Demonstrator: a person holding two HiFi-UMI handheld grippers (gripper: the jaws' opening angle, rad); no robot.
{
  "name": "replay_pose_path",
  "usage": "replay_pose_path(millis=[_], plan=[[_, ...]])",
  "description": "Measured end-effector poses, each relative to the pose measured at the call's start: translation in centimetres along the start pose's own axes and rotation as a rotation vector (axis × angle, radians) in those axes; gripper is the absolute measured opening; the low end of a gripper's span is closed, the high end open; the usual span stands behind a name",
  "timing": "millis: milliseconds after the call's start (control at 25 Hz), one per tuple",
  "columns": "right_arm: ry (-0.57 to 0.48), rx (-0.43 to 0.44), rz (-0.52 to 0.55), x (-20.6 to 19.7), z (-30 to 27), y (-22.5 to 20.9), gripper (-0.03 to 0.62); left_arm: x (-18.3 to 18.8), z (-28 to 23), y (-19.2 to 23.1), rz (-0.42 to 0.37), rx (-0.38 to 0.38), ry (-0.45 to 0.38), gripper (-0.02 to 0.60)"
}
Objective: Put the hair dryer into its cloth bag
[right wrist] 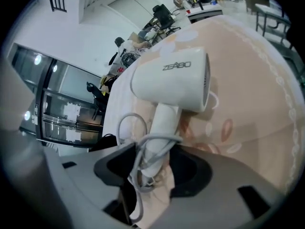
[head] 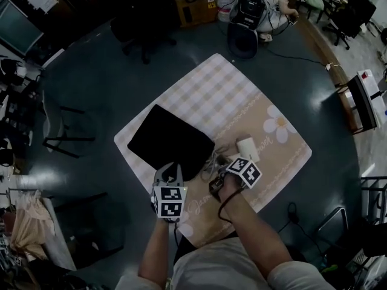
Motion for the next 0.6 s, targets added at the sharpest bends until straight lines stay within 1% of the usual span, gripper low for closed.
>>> replay_pose_path(millis=[120,200,280,360,440,520,600], plan=[[0.012,0.035,0.032,0.1,0.4,-0.3,0.224,-0.3,0.0,0.2,0.007,0.003,0.001,0.015],[0.022,0.047,0.085,0.3,0.9,-0.7,0.219,-0.5,-0.1,0.0,0.006,0.002,0.008,0.014],[0.045,0.054,0.160,0.6,1.5,-1.3,0.215,-0.8,-0.2,-0.3,0.001,0.001,0.020,0.015],[0.081,0.061,0.252,1.1,2.3,-2.0,0.212,-1.2,-0.2,-0.8,-0.007,0.001,0.031,0.015],[0.116,0.070,0.368,1.8,3.2,-2.7,0.211,-1.7,-0.3,-1.5,-0.009,-0.005,0.040,0.015],[0.158,0.081,0.498,2.6,4.2,-3.5,0.209,-2.1,-0.6,-2.3,0.008,-0.022,0.050,0.015],[0.228,0.104,0.618,3.2,5.1,-4.2,0.209,-2.5,-0.8,-3.0,0.023,-0.036,0.059,0.015]])
Point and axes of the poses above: the fingertips, and each gripper's own axes: z backward along the fingers, y to its left, x out of its top, the point moved 2 cm from there along z, backward along the fingers
